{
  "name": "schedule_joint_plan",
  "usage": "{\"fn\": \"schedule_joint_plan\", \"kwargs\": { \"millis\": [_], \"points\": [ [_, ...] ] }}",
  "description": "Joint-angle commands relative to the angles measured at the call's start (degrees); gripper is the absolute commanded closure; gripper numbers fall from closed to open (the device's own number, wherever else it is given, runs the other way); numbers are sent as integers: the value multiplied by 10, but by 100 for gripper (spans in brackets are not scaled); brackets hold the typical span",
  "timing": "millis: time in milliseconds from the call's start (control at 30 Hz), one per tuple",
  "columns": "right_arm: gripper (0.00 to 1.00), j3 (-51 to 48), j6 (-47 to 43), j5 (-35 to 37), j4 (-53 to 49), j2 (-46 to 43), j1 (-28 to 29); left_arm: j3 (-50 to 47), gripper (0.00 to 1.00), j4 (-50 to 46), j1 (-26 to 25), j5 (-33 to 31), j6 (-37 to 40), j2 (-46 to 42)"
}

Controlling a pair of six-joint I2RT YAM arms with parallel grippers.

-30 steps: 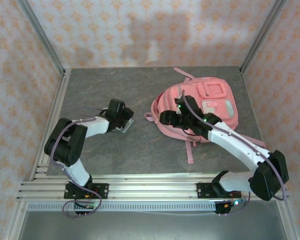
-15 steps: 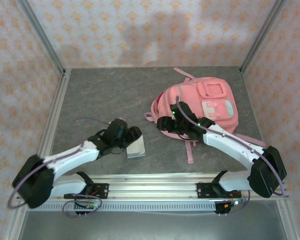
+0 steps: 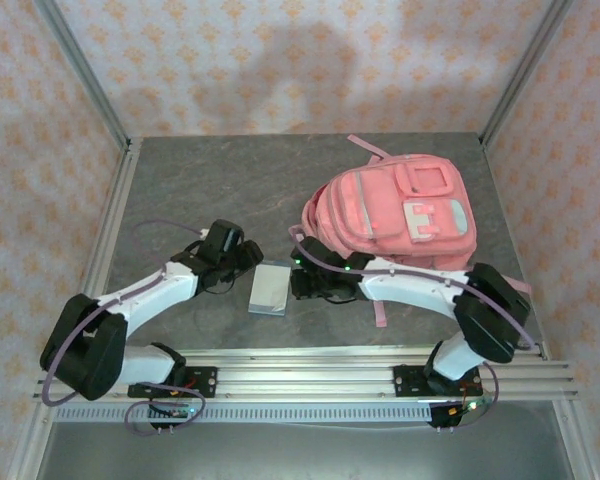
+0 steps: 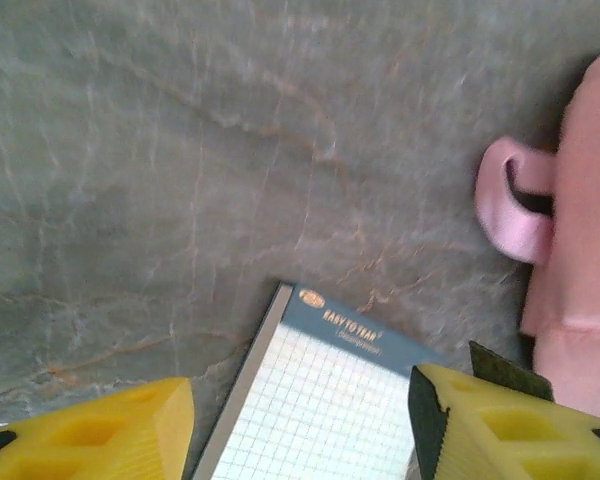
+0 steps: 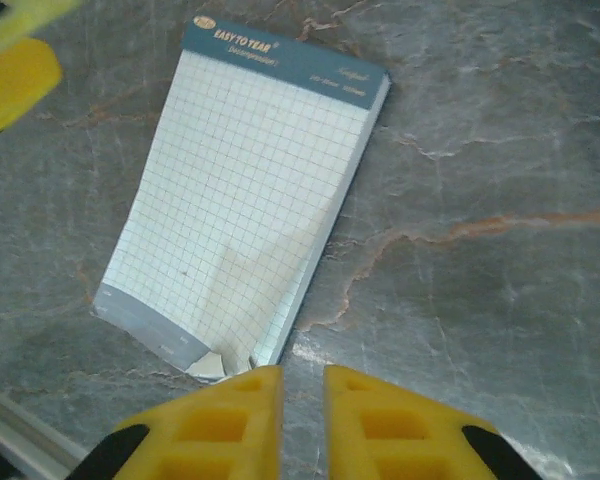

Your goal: Pack books, pencil case, and school supplies into a backpack

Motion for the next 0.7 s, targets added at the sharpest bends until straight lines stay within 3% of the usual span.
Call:
{"fn": "schedule_joint_plan", "kwargs": {
  "millis": [0, 133, 267, 367, 567, 667],
  "points": [
    [86, 51, -22, 61, -19, 28, 0, -34, 42, 2, -2, 35, -2, -21],
    [83, 132, -64, 103, -66, 88, 0, -65, 43, -48, -12, 24, 9, -93],
    [80, 218, -103, 121, -104, 156, -12, -78, 48, -126, -56, -19, 38, -214],
    [78, 271, -117, 105, -119, 205, -26, -93, 60, -162, -80, -17, 46, -282],
    [73, 342, -118, 37, -126, 287, -54, -149, 100, -149, -87, 48, 76, -306],
    [71, 381, -125, 18, -148, 331, -57, -156, 100, -136, -95, 72, 93, -291]
  ]
}}
